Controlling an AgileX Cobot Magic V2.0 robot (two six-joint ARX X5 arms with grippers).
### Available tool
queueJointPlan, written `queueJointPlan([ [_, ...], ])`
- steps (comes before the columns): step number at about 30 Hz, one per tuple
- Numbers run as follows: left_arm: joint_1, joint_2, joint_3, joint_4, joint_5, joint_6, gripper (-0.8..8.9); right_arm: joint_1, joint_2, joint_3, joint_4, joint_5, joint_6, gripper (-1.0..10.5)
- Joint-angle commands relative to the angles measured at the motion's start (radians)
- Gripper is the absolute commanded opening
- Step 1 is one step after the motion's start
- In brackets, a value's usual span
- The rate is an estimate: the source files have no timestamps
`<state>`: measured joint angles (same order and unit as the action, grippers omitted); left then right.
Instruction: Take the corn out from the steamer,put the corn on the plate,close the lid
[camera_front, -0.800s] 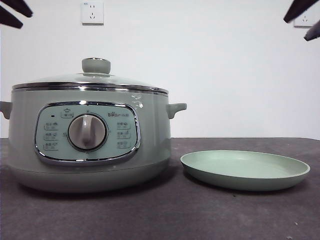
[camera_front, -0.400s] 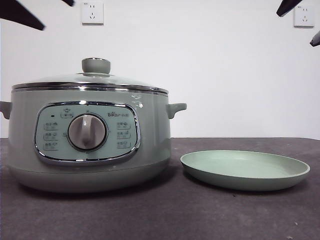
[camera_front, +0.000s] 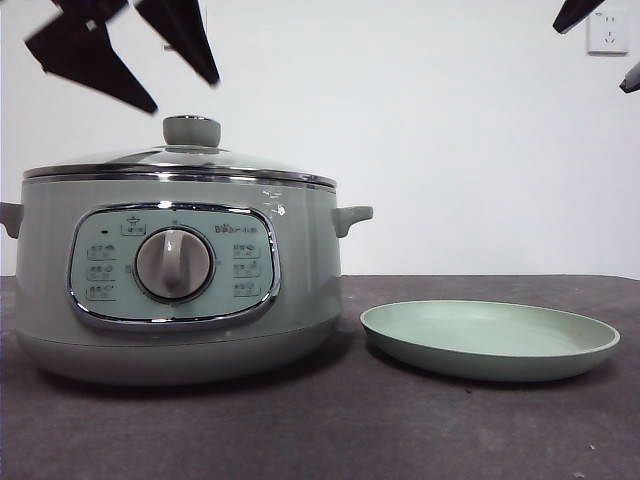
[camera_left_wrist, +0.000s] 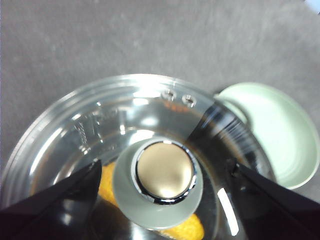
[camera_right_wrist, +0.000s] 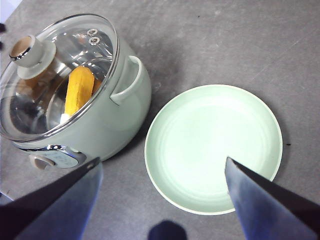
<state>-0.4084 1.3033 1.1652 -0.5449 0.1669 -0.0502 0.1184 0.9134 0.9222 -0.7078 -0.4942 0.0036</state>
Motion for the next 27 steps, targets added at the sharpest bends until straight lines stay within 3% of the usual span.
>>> queueJointPlan([
  [1,-0.02,0.039,0.001,0.005,-0.041,0.029,4.09,0.002,0.002,0.003,0.003,0.003,0.006,4.1],
  [9,-0.04,0.096,0.001,0.023,-0.045,0.029,3.86,0.002,0.002,0.003,0.004,0.003,0.006,4.1],
  [15,-0.045,0.097,0.001,0.029,-0.062,0.034,-0.03,0.002,0.003,0.003,0.004,0.003,0.006,4.1],
  [23,-0.045,0.09,0.001,0.056,-0.063,0.051,-0.09,0.003,0.004,0.003,0.016,0.002,0.01,4.1],
  [27,-0.043,0.052,0.002,0.079,-0.074,0.051,-0.09,0.031,0.013,0.005,0.058,-0.004,0.055,4.1],
])
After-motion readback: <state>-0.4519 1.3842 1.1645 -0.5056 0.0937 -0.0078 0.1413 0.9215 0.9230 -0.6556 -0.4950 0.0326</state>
